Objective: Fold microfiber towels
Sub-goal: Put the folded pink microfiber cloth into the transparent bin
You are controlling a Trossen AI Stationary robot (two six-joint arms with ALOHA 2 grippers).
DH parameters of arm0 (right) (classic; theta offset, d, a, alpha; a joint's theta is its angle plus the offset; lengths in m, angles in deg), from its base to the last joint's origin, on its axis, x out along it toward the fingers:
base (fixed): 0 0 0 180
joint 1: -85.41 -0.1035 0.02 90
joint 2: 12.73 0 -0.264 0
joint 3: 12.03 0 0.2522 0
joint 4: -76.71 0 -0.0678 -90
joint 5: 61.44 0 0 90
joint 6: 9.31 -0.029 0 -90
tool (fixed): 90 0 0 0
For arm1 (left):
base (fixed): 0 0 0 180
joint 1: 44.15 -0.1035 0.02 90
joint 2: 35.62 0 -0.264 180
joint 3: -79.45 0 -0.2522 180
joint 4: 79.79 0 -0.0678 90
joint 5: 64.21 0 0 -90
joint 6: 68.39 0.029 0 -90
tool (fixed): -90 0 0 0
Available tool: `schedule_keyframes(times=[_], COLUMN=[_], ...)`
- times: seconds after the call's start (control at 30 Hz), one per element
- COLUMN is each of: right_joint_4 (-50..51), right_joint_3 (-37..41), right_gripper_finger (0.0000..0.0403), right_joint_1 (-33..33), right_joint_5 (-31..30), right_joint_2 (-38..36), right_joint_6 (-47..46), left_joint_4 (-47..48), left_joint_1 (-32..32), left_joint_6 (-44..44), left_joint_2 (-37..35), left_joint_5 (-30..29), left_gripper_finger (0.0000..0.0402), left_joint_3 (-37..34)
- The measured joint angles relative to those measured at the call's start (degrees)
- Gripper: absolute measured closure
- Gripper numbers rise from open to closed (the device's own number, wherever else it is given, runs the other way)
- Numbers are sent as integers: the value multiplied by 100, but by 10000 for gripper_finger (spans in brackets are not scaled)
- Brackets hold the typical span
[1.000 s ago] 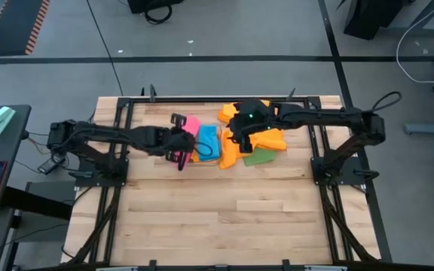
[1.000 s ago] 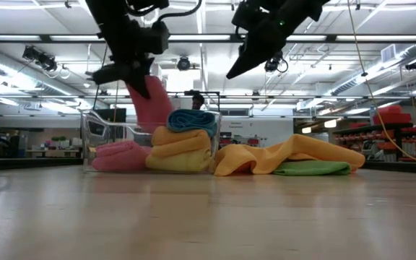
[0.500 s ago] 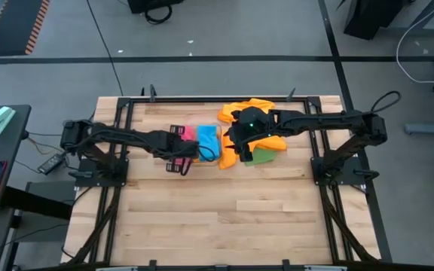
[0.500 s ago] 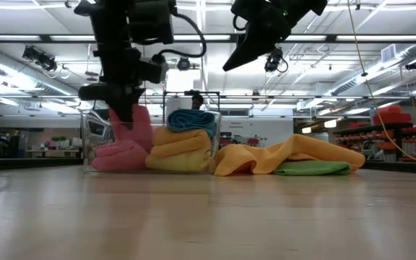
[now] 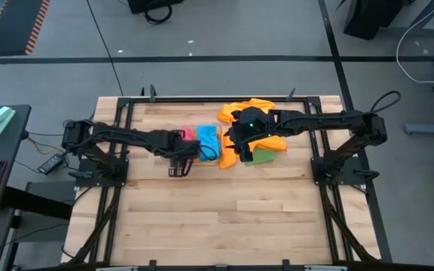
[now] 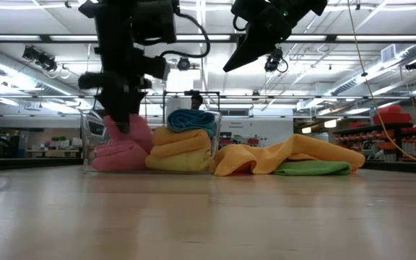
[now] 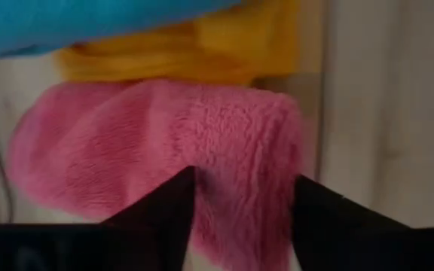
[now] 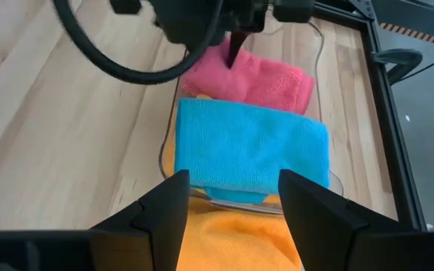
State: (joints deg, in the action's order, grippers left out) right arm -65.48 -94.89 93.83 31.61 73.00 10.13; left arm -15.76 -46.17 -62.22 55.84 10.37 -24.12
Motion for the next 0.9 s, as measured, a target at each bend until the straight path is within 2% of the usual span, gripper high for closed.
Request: schedule_keyframes(times=[0.13,0.23,0.4,0.57,0.73,0.9], right_joint_4=[9,9,22,61,59,14], right_joint_3=[0,0,0,0,0,0], right_gripper_finger=[189,189,189,192,196,196], right_joint_1=[0,0,0,0,0,0], right_joint_5=[2,1,4,5,30,62], right_joint_2=[0,2,2,4,4,4], right_joint_6=[2,2,2,1,2,5], left_joint_4=[237,310,355,-310,-986,-986], left_joint_1=[0,-44,-410,-744,-851,-884], left_joint_6=[-7,-68,-108,-261,-226,-208], left_joint_2=[-151,-294,-389,-301,-170,44], left_joint_5=[430,473,461,546,785,875], left_gripper_finger=[157,142,153,173,164,166], left_joint_3=[353,571,521,27,-487,-683])
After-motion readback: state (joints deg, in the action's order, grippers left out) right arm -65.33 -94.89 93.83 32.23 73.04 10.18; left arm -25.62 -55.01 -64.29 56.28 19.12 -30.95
